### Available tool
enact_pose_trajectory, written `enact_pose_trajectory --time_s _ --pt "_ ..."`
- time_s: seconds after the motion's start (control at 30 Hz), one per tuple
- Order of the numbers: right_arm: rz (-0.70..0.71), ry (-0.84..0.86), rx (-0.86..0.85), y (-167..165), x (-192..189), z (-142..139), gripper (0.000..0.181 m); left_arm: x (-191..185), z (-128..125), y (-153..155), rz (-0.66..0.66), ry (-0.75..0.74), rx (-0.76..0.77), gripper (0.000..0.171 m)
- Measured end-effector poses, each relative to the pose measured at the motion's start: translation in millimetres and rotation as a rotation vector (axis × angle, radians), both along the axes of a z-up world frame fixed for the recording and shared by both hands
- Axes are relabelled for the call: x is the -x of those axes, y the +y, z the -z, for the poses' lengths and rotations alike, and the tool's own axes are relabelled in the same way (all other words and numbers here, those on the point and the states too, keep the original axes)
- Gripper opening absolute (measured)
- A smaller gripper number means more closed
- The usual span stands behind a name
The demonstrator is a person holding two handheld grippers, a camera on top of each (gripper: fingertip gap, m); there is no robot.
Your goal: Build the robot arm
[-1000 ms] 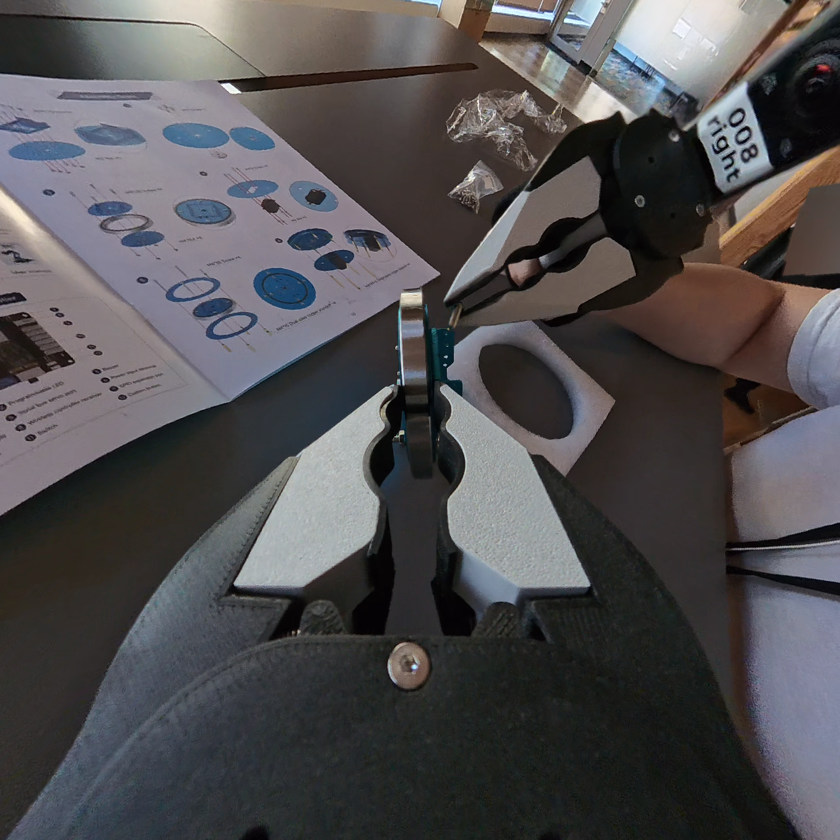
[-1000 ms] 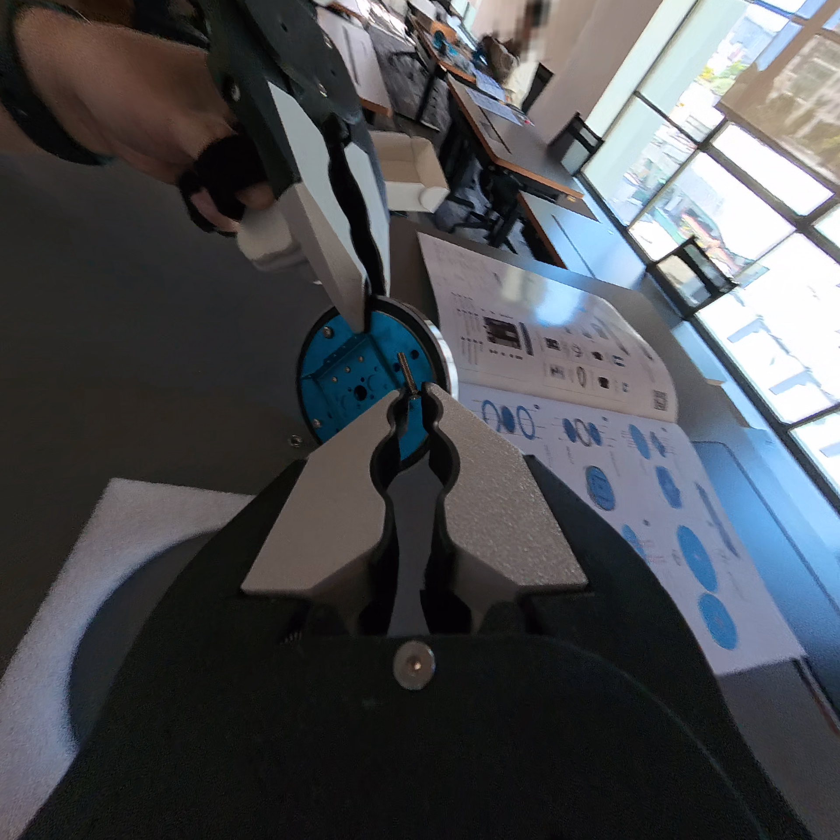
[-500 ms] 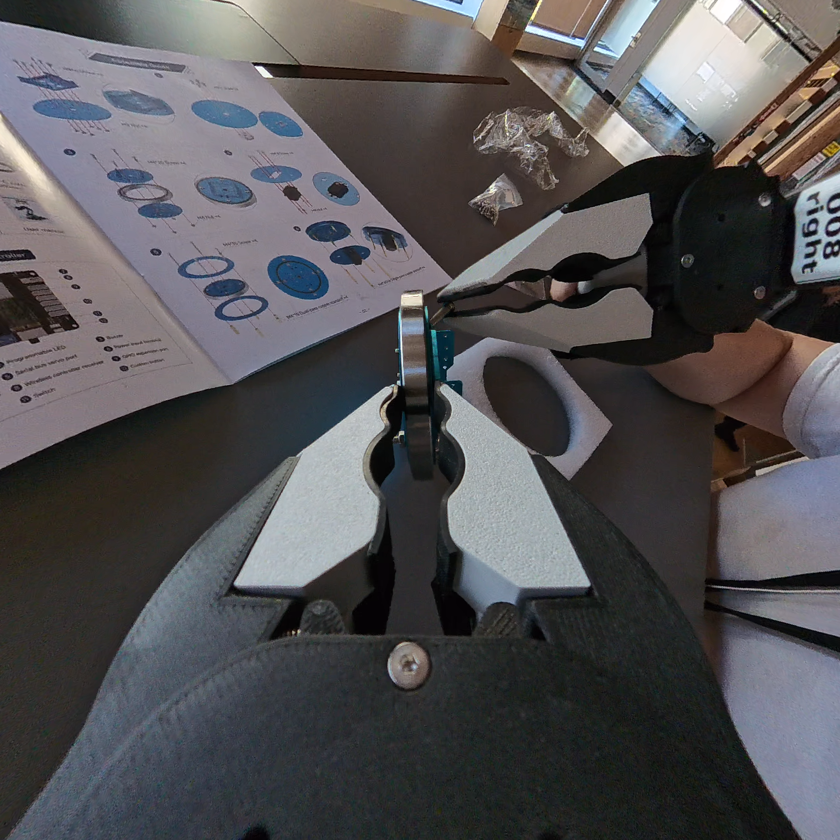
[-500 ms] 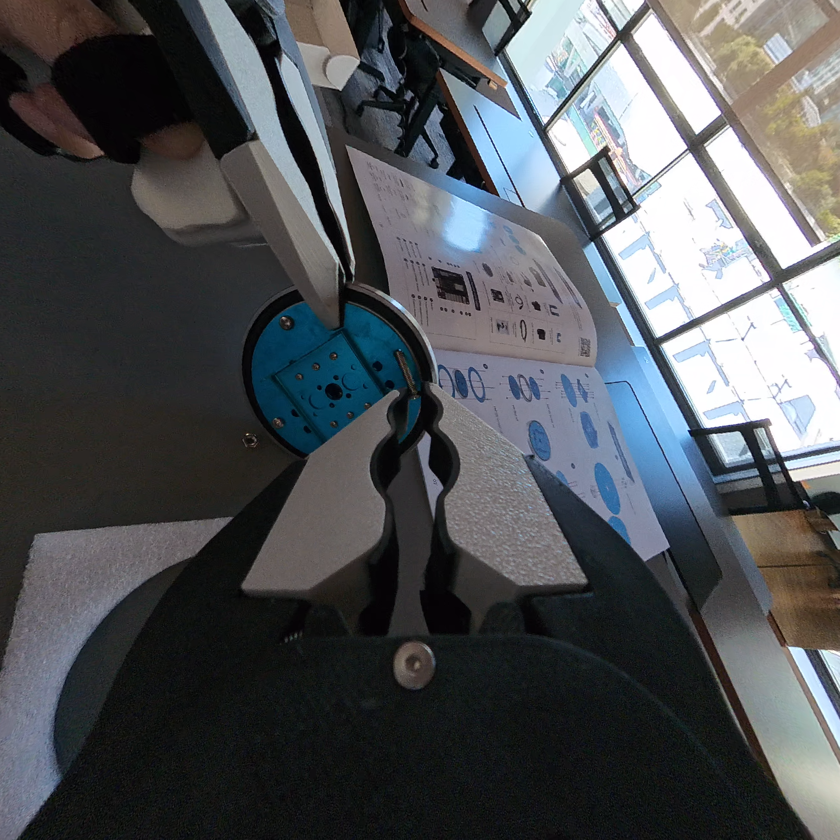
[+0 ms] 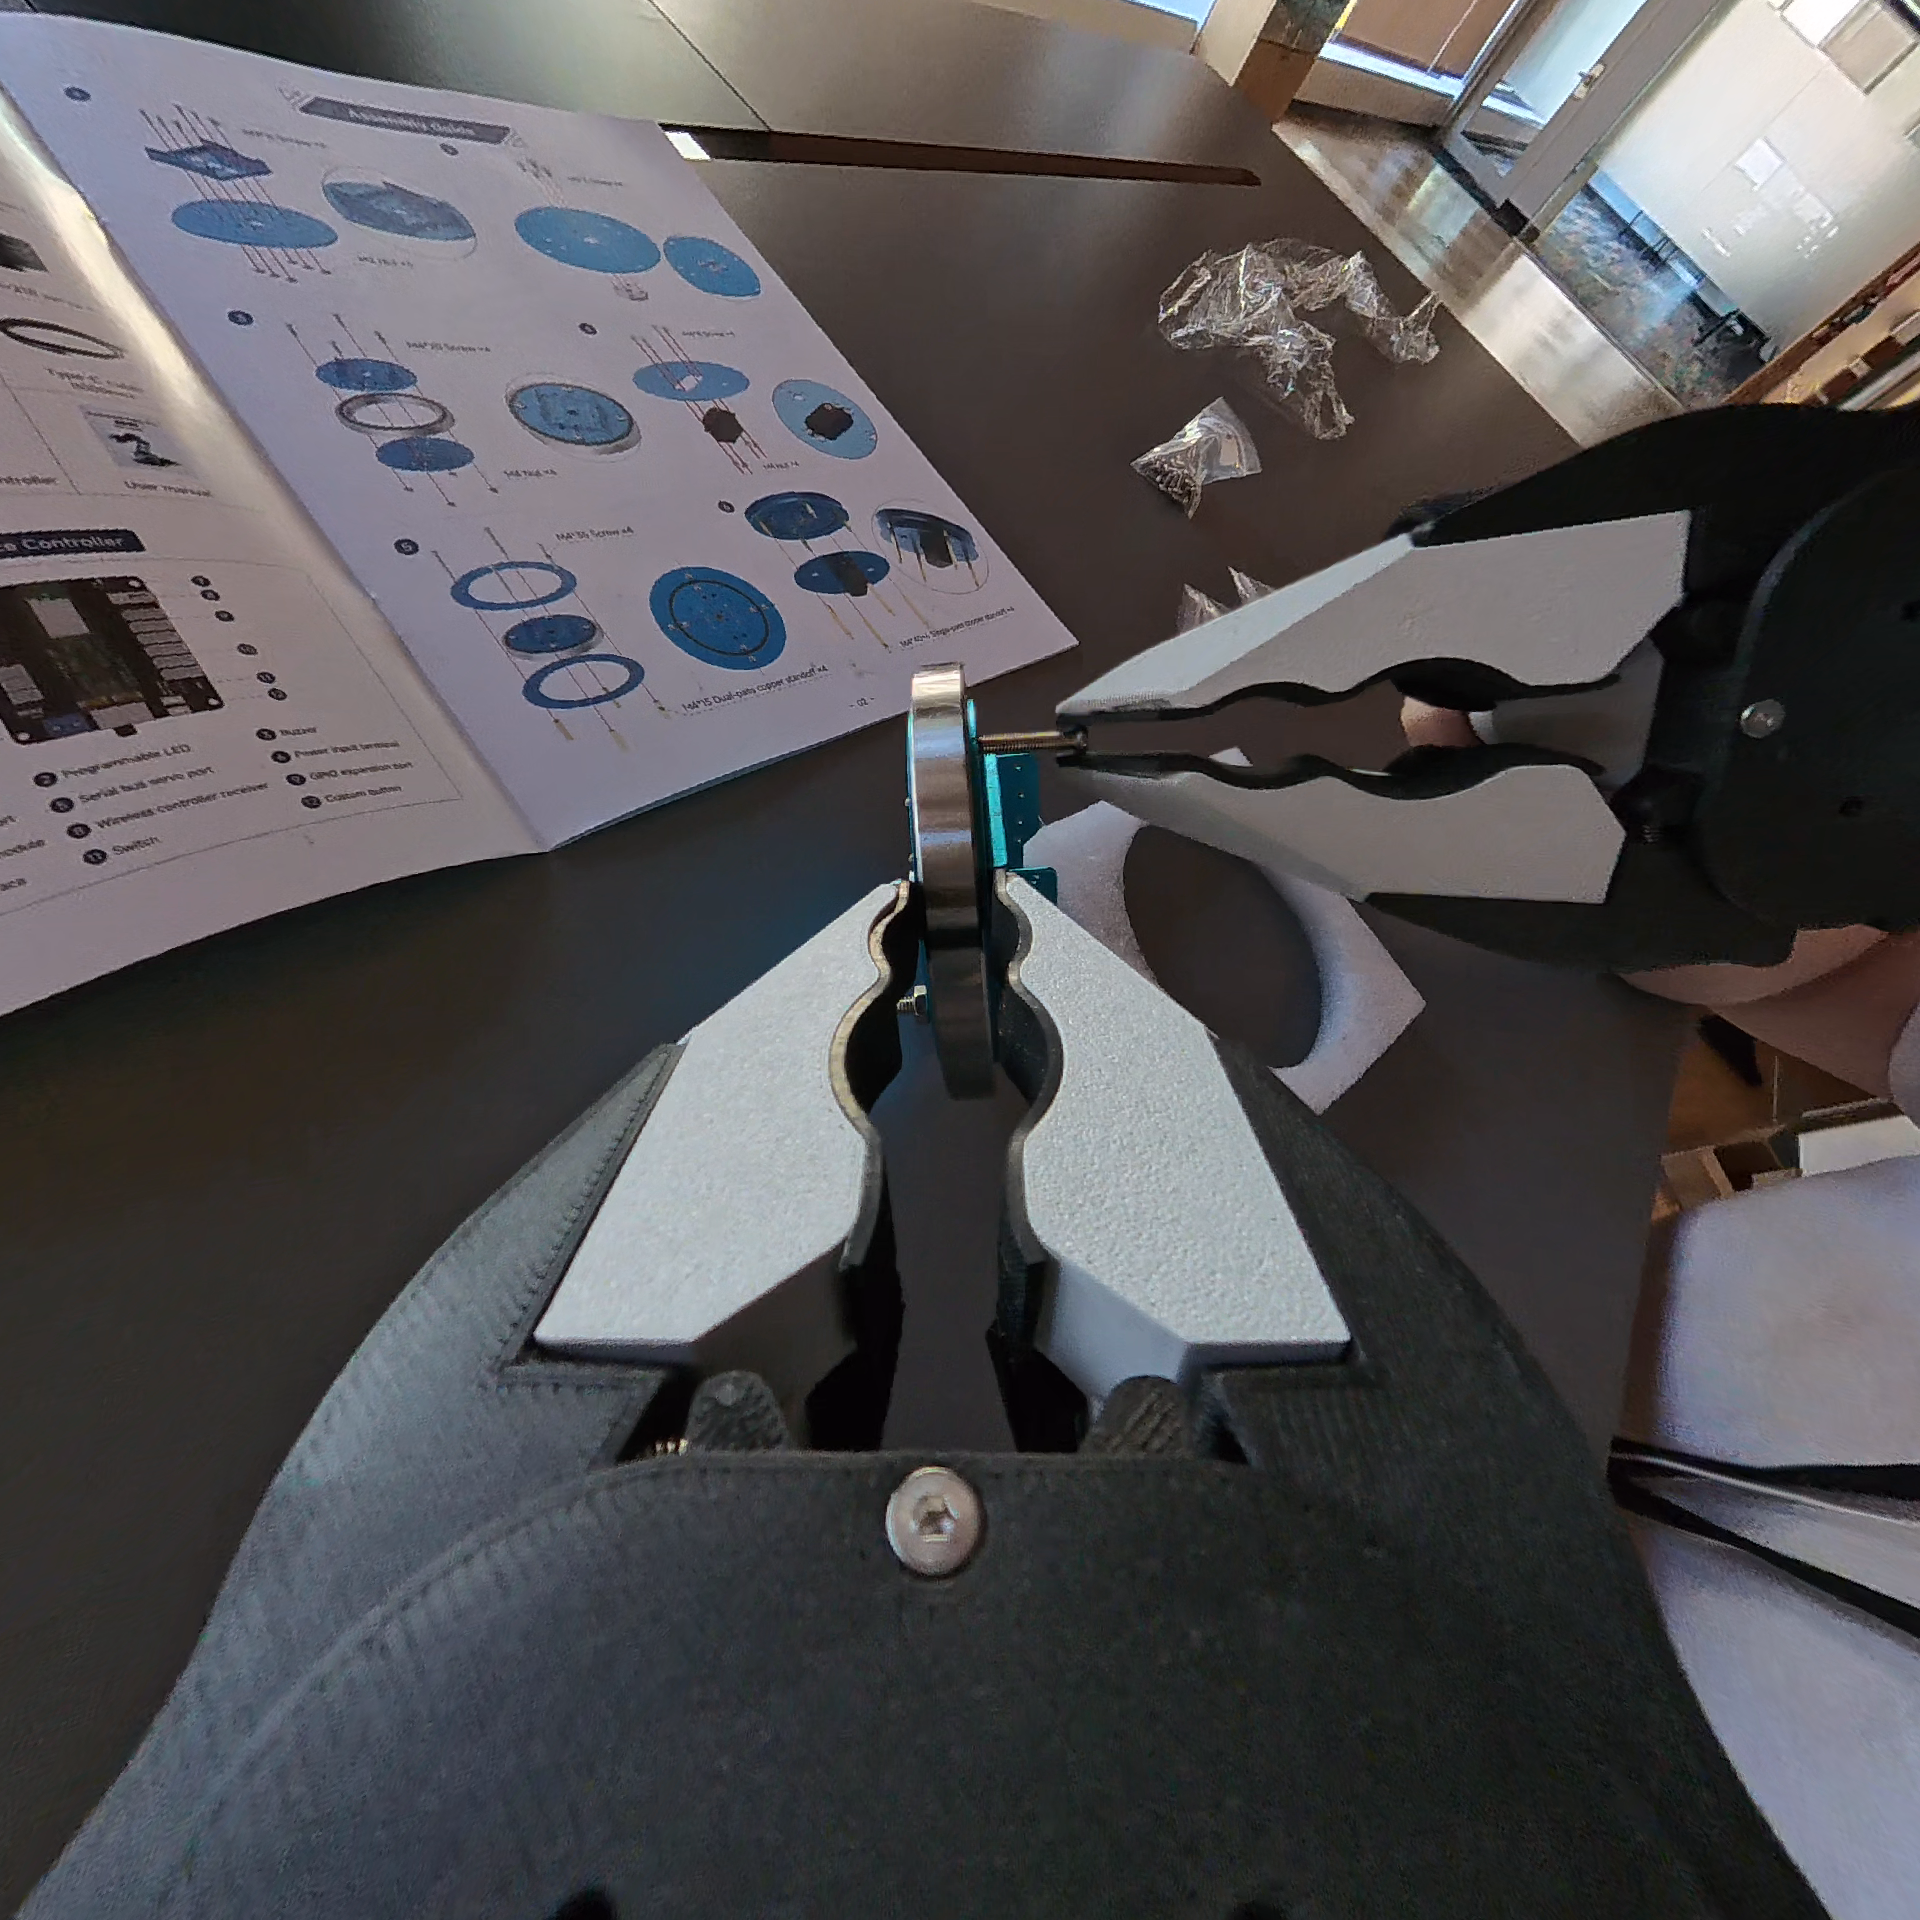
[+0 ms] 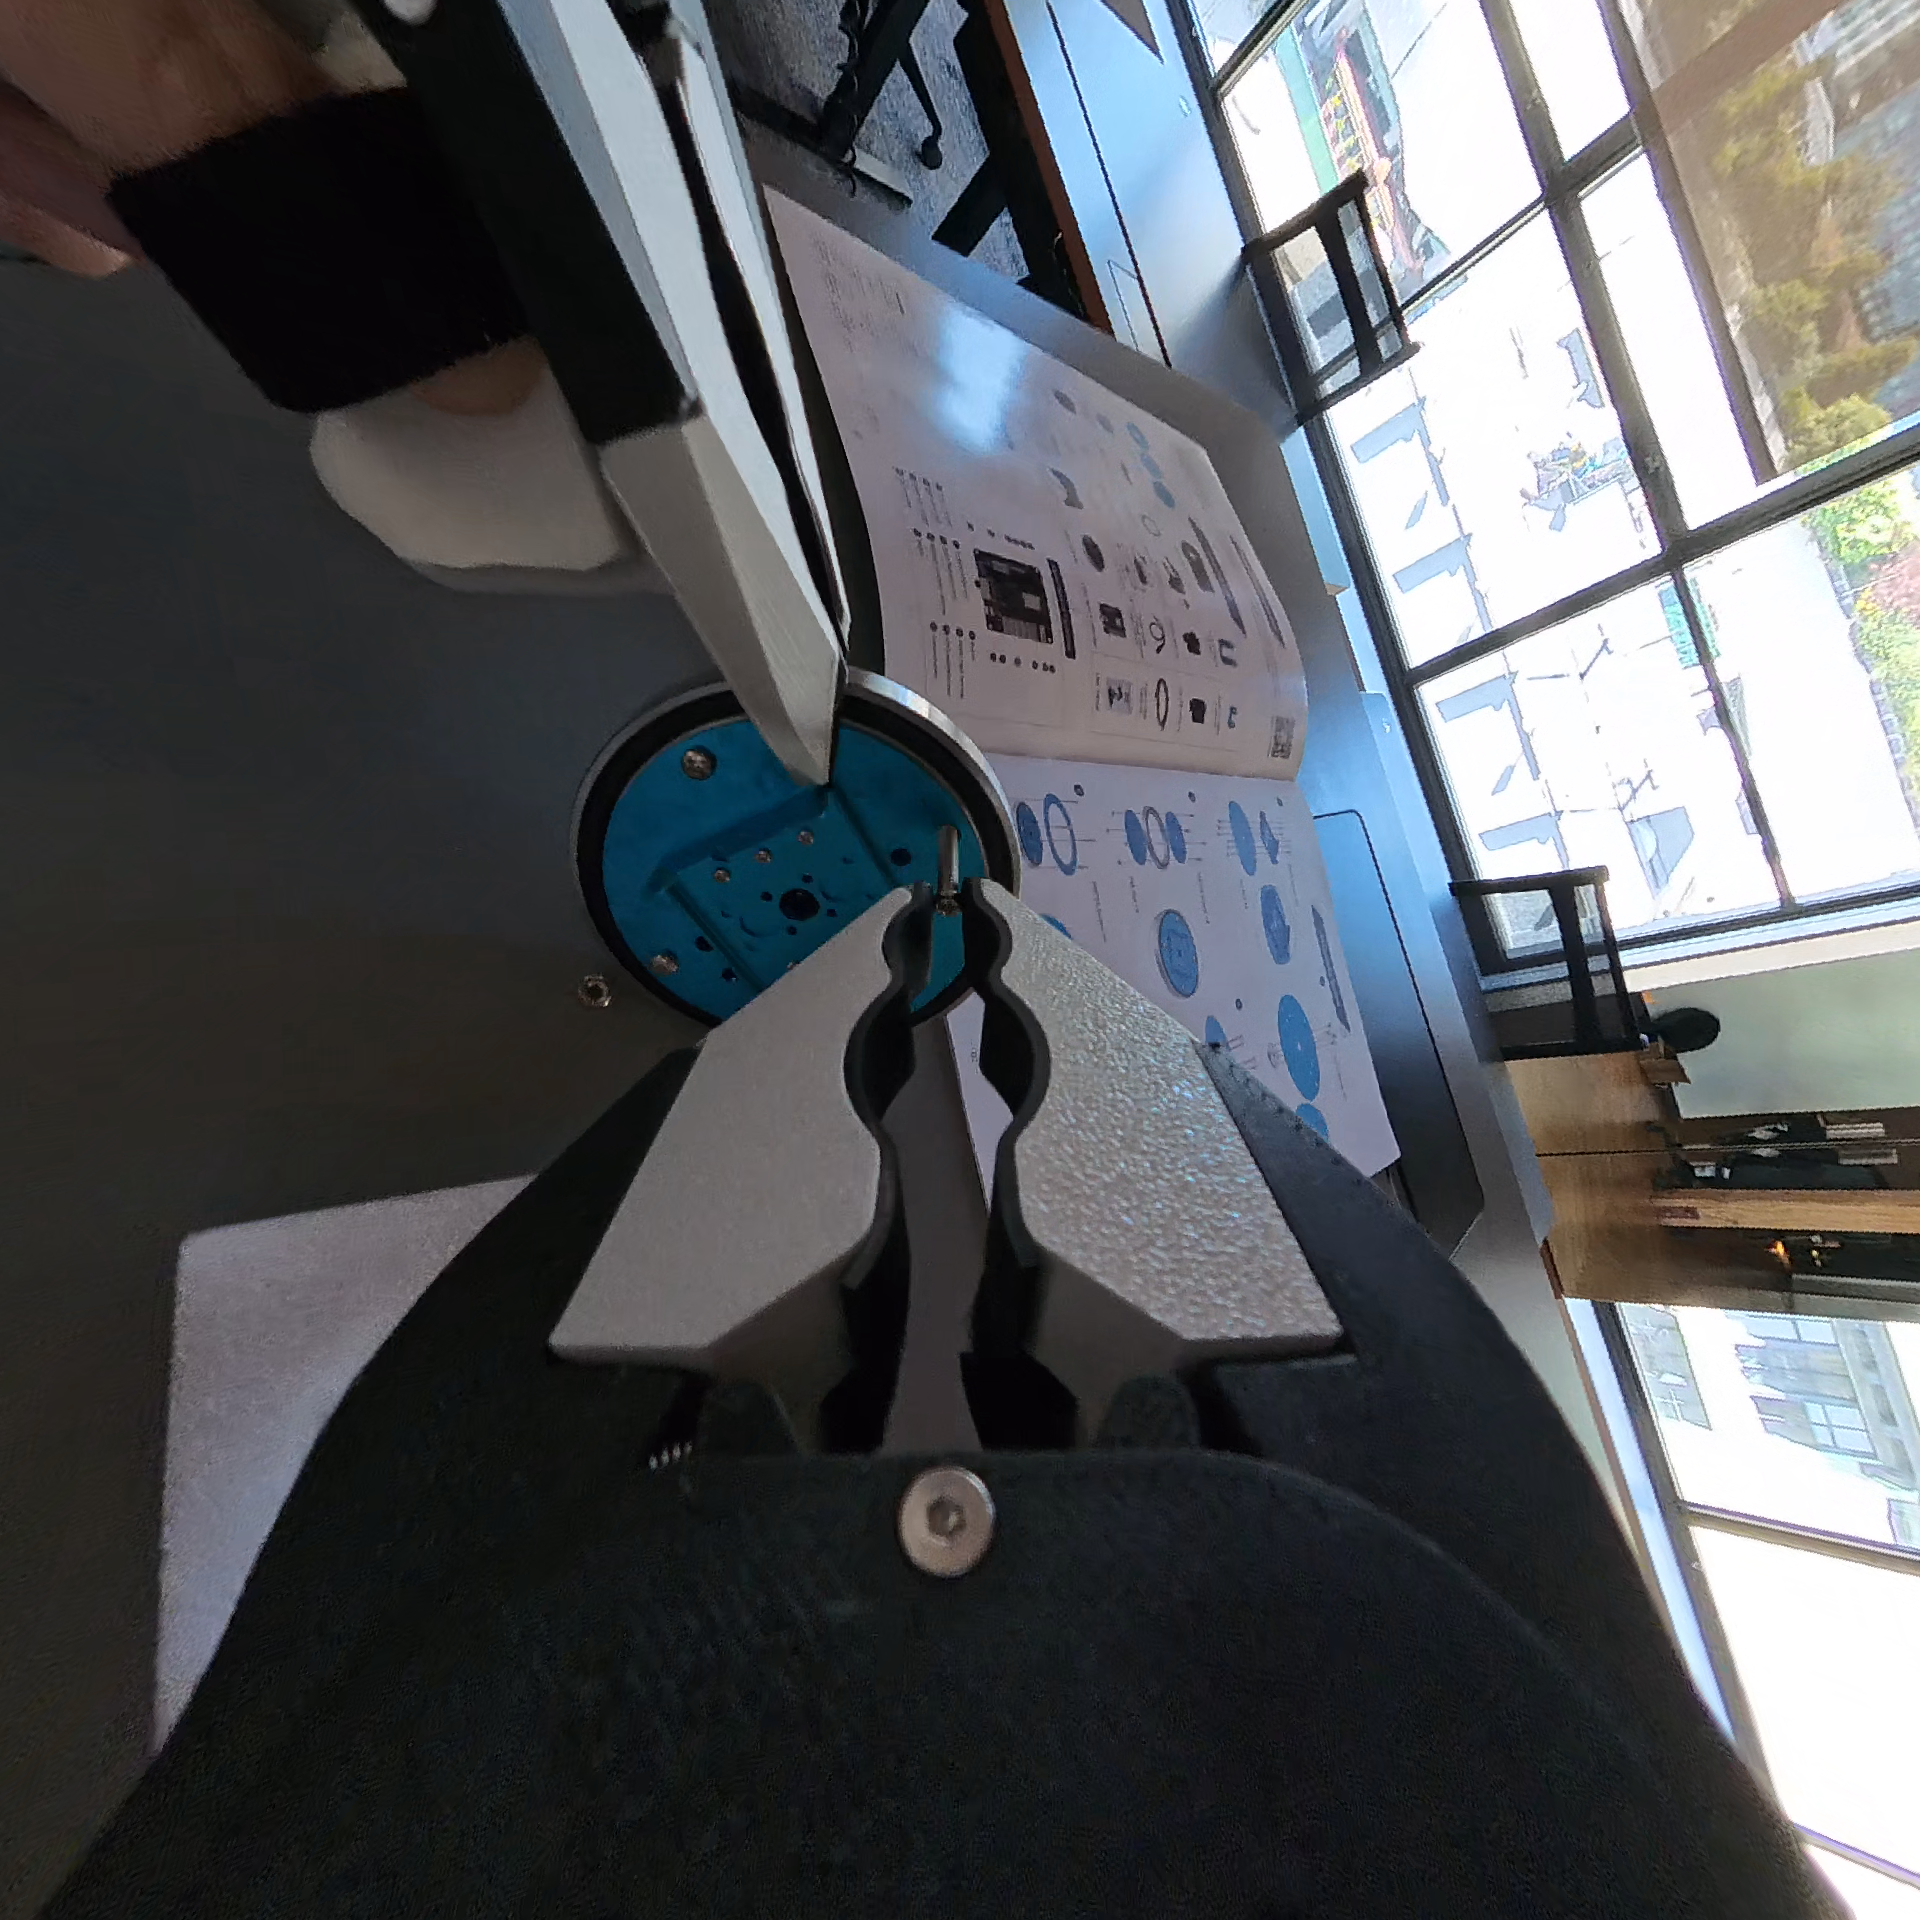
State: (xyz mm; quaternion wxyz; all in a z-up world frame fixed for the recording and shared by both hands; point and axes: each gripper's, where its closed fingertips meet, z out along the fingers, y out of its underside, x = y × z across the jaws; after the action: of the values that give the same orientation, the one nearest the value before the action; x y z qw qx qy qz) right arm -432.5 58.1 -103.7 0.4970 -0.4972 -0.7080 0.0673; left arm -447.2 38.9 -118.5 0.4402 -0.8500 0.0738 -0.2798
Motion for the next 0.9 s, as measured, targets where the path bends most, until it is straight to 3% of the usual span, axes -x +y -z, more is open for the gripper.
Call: enact_pose_trajectory --time_s 0.27,0.53,0.63,0.9 --pt "0.031 -0.041 -0.008 2.0 1.7 3.2 0.003 -0.4 0.2 -1.3 0.014 -0.012 -0.003 0.012" --pt "0.029 -0.035 -0.045 2.3 9.0 4.1 0.004 -2.2 0.1 -2.9 0.023 0.068 -0.028 0.012" --pt "-0.013 -0.028 -0.034 0.7 8.1 3.4 0.004 -2.3 0.0 -3.6 0.029 0.031 -0.022 0.012" --pt "-0.245 0.020 0.233 -10.8 -4.7 -7.0 0.014 -5.5 -1.3 -5.1 0.047 0.065 -0.038 0.012"
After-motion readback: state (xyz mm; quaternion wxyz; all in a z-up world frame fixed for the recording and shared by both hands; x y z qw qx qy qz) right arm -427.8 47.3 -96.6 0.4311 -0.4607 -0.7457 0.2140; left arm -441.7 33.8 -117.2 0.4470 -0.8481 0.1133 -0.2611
